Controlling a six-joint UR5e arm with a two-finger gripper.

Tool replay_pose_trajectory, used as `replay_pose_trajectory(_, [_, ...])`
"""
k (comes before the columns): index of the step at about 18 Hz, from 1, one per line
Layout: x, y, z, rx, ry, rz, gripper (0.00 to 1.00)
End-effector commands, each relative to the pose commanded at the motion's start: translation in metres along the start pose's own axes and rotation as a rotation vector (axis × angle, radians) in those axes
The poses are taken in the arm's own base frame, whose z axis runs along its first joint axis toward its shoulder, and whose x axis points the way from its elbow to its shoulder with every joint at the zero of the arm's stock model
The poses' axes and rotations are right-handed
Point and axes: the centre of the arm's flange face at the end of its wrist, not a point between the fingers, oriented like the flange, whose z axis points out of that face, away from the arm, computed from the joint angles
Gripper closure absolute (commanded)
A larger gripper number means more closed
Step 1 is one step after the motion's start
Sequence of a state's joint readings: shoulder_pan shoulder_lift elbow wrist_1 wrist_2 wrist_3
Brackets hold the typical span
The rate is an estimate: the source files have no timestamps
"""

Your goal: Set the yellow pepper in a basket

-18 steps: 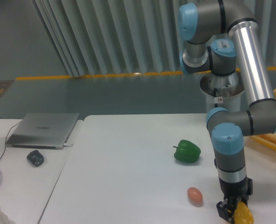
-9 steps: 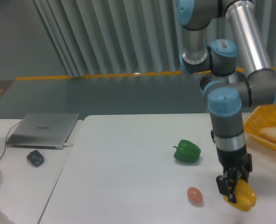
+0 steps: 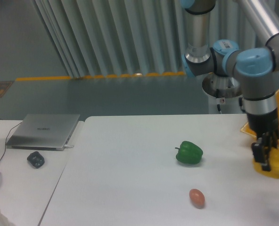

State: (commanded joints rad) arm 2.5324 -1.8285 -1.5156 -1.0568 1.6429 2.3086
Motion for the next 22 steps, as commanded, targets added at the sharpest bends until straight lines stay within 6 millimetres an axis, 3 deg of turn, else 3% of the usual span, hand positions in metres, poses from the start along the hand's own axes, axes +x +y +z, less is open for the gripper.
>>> replay_pose_trajectory(6, [0.070, 0.082, 0.022, 0.033, 0.084, -0.139, 0.62])
replay_pose_trajectory(9, [0.092, 0.103, 0.033, 0.044, 0.110, -0.179, 0.58])
replay_pose_trajectory(14, [0.102, 0.101, 0.041, 0.071, 0.140, -0.191, 0.57])
replay_pose_trajectory(15, [0.104, 0.100, 0.043, 0.078, 0.142, -0.193, 0.49])
replay_pose_trajectory(16, [0.104, 0.098, 0.046, 0.081, 0.142, -0.193, 0.29])
replay_pose_trajectory(17, [0.105, 0.097, 0.046, 0.079, 0.141, -0.194, 0.01])
replay_pose_trajectory(22, [0.107, 0.094, 0.049, 0.076, 0.149, -0.223, 0.00])
